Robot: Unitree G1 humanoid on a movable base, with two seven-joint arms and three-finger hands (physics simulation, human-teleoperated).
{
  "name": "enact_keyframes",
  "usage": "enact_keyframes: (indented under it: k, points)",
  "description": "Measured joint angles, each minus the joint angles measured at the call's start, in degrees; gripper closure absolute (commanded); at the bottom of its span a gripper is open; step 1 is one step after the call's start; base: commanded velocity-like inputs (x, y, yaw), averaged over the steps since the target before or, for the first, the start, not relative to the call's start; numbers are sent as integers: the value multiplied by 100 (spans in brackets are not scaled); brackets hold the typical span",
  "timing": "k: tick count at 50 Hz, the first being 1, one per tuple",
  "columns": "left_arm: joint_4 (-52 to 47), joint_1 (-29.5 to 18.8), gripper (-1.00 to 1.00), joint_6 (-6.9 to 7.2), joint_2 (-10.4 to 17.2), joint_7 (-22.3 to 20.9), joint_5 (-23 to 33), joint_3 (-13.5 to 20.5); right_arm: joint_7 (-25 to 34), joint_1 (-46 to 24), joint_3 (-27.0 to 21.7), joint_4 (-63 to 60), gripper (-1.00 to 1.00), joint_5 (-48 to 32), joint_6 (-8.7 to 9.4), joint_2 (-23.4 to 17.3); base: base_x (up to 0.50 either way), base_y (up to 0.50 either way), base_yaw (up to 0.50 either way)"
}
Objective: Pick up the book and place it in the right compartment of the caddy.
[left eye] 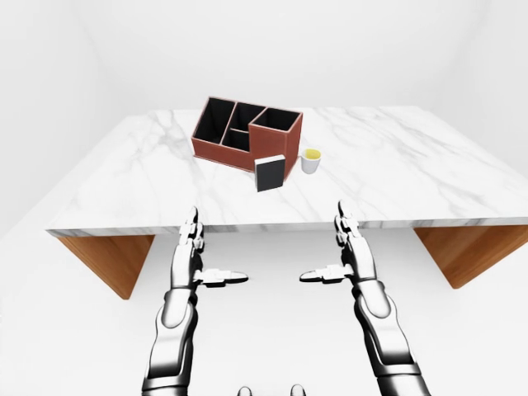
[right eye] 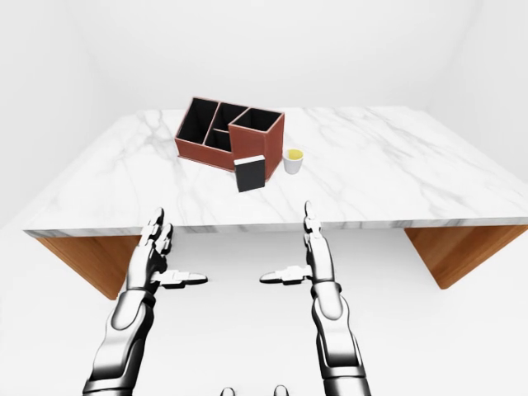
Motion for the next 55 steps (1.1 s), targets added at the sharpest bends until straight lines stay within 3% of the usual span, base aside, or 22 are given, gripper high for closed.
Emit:
enact_keyframes:
  k: [16, 28, 32, 39, 44, 55]
  points:
    - [-23, 6, -100, -12, 43, -7, 20, 34, 108, -48, 4, 110, -100, -95, -153, 16, 0, 50, 0]
    - [-212, -20, -100, 106, 131, -131, 26, 90, 110, -211, 12, 91, -100, -253, -78, 10, 0, 14, 0]
    - [-342, -96, -100, 242, 172, -219, 13, 149, 180, -307, 8, 16, -100, -342, 22, -30, 0, 0, 0]
    - [-703, -265, -100, 623, 269, -343, -40, 292, 387, -572, -22, -331, -100, -527, 433, -109, 0, 0, 0]
    - [-1046, -415, -100, 631, 357, -433, -94, 410, 549, -856, -73, -599, -100, -656, 782, -188, 0, 0, 0]
    - [-1924, -803, -100, 631, 585, -525, -292, 718, 970, -1465, -164, -1340, -100, -936, 782, -369, 0, 0, 0]
